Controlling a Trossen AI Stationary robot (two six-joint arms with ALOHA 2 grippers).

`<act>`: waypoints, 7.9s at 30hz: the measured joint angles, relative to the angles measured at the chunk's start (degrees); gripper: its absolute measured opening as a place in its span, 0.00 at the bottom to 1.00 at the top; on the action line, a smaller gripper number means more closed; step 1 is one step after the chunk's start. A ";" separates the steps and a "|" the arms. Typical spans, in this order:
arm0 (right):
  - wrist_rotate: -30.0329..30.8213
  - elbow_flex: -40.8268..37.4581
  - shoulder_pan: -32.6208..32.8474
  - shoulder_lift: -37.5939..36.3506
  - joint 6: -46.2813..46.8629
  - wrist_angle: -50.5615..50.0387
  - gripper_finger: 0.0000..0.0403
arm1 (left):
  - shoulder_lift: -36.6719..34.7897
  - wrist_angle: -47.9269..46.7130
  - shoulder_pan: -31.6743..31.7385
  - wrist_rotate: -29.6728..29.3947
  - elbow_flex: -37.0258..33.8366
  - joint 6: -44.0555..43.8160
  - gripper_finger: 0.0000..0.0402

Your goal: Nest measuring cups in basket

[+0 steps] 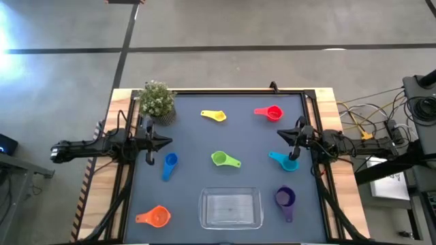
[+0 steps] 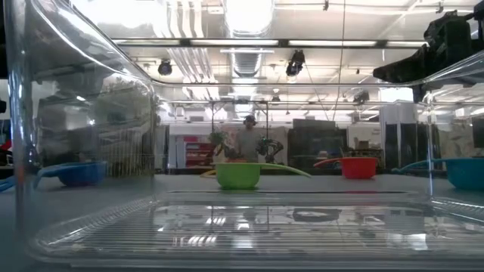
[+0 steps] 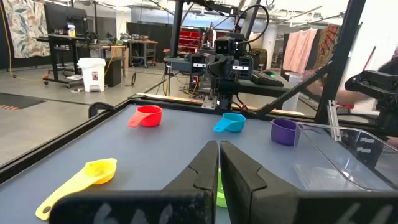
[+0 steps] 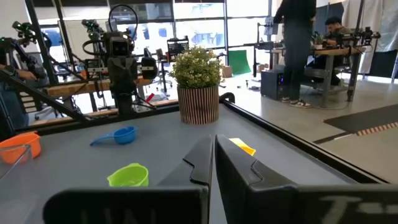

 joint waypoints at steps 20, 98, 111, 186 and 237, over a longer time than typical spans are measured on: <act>-0.01 -0.02 -0.02 0.00 0.07 0.00 0.02 | 0.00 0.00 -0.01 0.02 0.00 0.01 0.00; -4.98 7.96 0.00 3.64 17.23 3.83 0.02 | 0.01 0.00 -0.01 0.01 0.00 0.01 0.00; -5.23 21.32 0.00 26.33 0.66 2.98 0.02 | 0.02 0.00 -0.02 0.00 0.00 0.02 0.00; -7.57 33.74 7.34 64.25 -2.05 2.91 0.42 | 0.22 -0.09 0.00 0.02 0.00 0.00 0.00; -9.83 36.22 7.34 52.49 30.20 -54.37 0.35 | 0.28 -0.07 -0.02 0.00 0.00 0.00 0.00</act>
